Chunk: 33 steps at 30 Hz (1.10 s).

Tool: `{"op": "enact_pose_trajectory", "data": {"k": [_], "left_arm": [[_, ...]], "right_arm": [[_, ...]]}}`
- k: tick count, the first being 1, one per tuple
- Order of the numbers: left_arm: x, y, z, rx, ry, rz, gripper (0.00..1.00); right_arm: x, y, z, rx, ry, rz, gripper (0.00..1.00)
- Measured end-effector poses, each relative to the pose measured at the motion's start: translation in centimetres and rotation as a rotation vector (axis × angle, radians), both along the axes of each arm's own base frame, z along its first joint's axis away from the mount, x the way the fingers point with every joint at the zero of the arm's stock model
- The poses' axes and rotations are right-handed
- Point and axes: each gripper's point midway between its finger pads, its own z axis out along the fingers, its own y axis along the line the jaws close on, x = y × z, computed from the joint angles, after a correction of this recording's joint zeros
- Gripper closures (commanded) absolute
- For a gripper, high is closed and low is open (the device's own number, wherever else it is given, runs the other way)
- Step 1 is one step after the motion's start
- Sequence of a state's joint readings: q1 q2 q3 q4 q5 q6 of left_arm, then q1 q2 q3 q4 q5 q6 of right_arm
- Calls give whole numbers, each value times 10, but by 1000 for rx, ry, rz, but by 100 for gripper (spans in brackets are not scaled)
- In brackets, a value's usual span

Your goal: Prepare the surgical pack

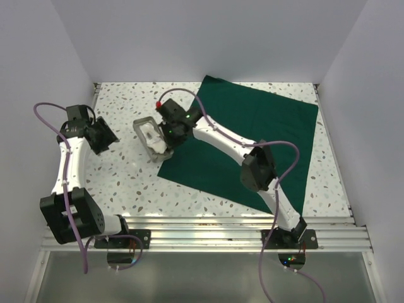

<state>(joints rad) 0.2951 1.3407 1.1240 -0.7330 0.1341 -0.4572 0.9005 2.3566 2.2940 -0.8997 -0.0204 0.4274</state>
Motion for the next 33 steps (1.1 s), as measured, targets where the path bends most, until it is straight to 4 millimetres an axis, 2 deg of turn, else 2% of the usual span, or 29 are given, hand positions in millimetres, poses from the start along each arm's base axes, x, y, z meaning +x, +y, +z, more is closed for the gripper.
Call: {"op": "enact_pose_trajectory", "data": {"k": [3,7,10,13,16,19,21,27,33], "left_arm": [[3,-9,-5,-44,-6,-40,49],[1,-34,-26,-150,5,-115,51],[-3,-63,-46,-216,52,-196,52],[1,-108,-64,-269,98,-329,53],[-4,-155,-87,-320,172,-453,52],[-11,-186,-105,-359,237,-533,55],[-8,-201,-112,-389,264,-572,58],[23,-232,-122,-434,267,-670,57],[43,-247,-126,-468,259,-709,57]], "right_arm": [[17,-36,26,-6,-40,-47,100],[35,-91,35,-48,-67,-101,100],[47,-139,24,-115,-66,-142,100],[57,-190,2,-187,-42,-193,100],[65,-233,-22,-254,-10,-236,100],[69,-267,-39,-318,3,-265,100],[70,-279,-45,-353,-1,-265,100],[78,-290,-46,-417,-55,-240,100],[79,-315,-59,-488,-58,-245,99]]}}
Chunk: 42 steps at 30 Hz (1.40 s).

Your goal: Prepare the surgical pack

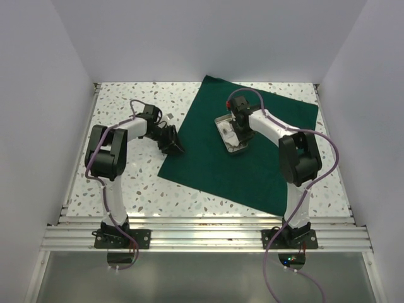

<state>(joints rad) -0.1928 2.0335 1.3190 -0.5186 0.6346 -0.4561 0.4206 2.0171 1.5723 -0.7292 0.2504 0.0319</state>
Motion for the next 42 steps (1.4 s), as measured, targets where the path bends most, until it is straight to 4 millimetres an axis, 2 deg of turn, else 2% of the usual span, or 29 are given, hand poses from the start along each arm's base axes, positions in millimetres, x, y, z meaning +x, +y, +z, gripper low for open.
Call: {"op": "enact_pose_trajectory", "data": {"k": [3,6,7,11,14,18,21,24,25,27,28,29,32,35,38,40,42], "left_arm": [[-1,-4,-2,-32,28,-3,58],[-2,-4,-3,-31,38,5,62],[-3,-4,-4,-30,44,11,62],[-15,-3,-8,-40,80,31,62],[-36,0,-8,-35,109,49,62],[-81,9,-10,-15,176,81,66],[-118,14,-12,-2,228,98,67],[-156,13,-12,9,264,83,67],[-166,12,-11,13,272,72,66],[-185,11,-9,26,266,45,65],[-190,10,-5,32,253,34,64],[-194,10,1,32,236,29,62],[-180,8,37,7,80,36,59],[-145,4,100,-31,-172,67,56],[-106,7,161,-32,-383,131,55],[-82,12,182,-17,-439,179,57],[-56,19,187,14,-441,225,57]], "right_arm": [[-3,-12,-7,-19,19,-16,91],[-3,-19,-8,-36,19,-32,75],[-4,-21,-8,-41,20,-35,64],[-8,-23,-6,-53,33,-55,45],[-7,-25,1,-63,28,-82,42],[3,-16,26,-42,-12,-116,42],[16,12,55,10,-82,-98,44],[19,66,74,101,-126,-27,53],[16,86,74,136,-122,-1,66],[5,121,65,204,-82,38,77],[-3,138,55,235,-46,55,85],[-10,150,43,255,-9,68,87],[-28,173,4,264,90,84,91],[-43,188,-25,249,156,107,96],[-58,212,-36,264,187,146,100],[-68,229,-35,294,195,167,100],[-78,240,-37,309,207,186,100]]}}
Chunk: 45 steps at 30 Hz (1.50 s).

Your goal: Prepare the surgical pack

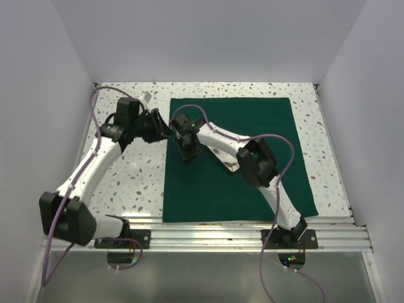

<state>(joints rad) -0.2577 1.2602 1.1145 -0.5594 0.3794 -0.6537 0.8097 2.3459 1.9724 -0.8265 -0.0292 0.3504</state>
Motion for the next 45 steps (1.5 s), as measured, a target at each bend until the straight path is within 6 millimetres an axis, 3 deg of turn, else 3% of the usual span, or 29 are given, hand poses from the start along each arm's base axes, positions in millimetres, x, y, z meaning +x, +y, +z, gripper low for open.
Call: {"op": "enact_pose_trajectory", "data": {"k": [2,5,7,11,14,18,21,22,23,24,26,30,34,35,38,41,43,45], "left_arm": [[31,5,-14,29,36,43,55],[61,13,-59,81,150,74,57],[75,7,-86,74,239,44,62],[82,-39,-85,-33,315,-138,62],[73,-67,-88,-125,374,-242,61],[58,-87,-90,-211,450,-315,62],[55,-91,-87,-235,461,-327,60],[55,-90,-86,-230,451,-321,59],[68,-83,-93,-171,400,-272,59],[85,-73,-100,-133,344,-221,61],[110,-47,-115,-69,291,-112,64],[138,-10,-128,-15,218,22,63],[142,-8,-129,-2,192,36,66],[143,-11,-128,-4,187,31,66],[153,-22,-126,-22,162,12,66],[164,-34,-137,-36,169,-13,69],[168,-39,-153,-42,199,-23,71],[170,-41,-173,-38,248,-27,72]], "right_arm": [[-12,10,-2,13,7,24,100],[-23,13,-4,38,14,34,100],[-33,11,-4,60,33,-4,100],[-45,-17,-4,114,89,-123,100],[-57,-41,-2,111,98,-166,96],[-75,-66,-1,78,110,-189,82],[-81,-77,1,71,116,-184,75],[-83,-80,2,75,126,-184,73],[-86,-83,5,78,133,-162,70],[-90,-82,13,94,138,-139,60],[-93,-76,37,155,115,-95,50],[-95,-65,90,287,47,-37,53],[-88,-68,105,314,18,-56,64],[-85,-74,104,298,13,-78,77],[-71,-105,101,233,5,-180,100],[-48,-157,102,157,-30,-343,100],[-33,-204,103,113,-65,-483,100],[-32,-252,101,48,-90,-614,100]]}}
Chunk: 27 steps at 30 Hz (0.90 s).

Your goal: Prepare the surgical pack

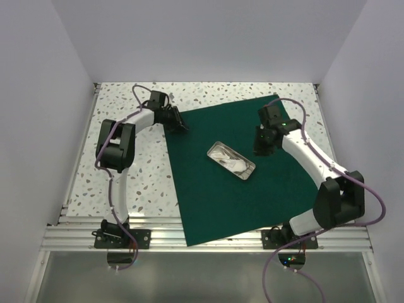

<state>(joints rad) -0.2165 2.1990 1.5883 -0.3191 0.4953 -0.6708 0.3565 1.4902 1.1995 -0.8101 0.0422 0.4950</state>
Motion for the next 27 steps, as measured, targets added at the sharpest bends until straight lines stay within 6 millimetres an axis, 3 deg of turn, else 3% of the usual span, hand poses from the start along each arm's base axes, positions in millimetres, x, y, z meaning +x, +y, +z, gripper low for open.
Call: {"op": "enact_pose_trajectory", "data": {"k": [2,3,7,13,18,22,27], "left_arm": [[-2,-2,-18,-7,57,-6,72],[-1,-3,-18,-17,70,-8,72],[-3,4,-18,0,94,7,72],[-12,20,-21,8,135,22,71],[-36,39,-24,19,173,43,71],[-65,69,-26,14,223,91,71],[-86,116,-27,-3,283,188,71]], "right_arm": [[-2,-38,-6,-45,19,-109,100],[-4,-52,-10,-61,34,-148,100],[-10,-77,-34,-124,106,-211,100],[-6,-80,-72,-187,202,-204,100],[1,-77,-106,-203,286,-191,100],[19,-65,-109,-178,295,-162,100],[57,-29,-109,-127,271,-89,100]]}}
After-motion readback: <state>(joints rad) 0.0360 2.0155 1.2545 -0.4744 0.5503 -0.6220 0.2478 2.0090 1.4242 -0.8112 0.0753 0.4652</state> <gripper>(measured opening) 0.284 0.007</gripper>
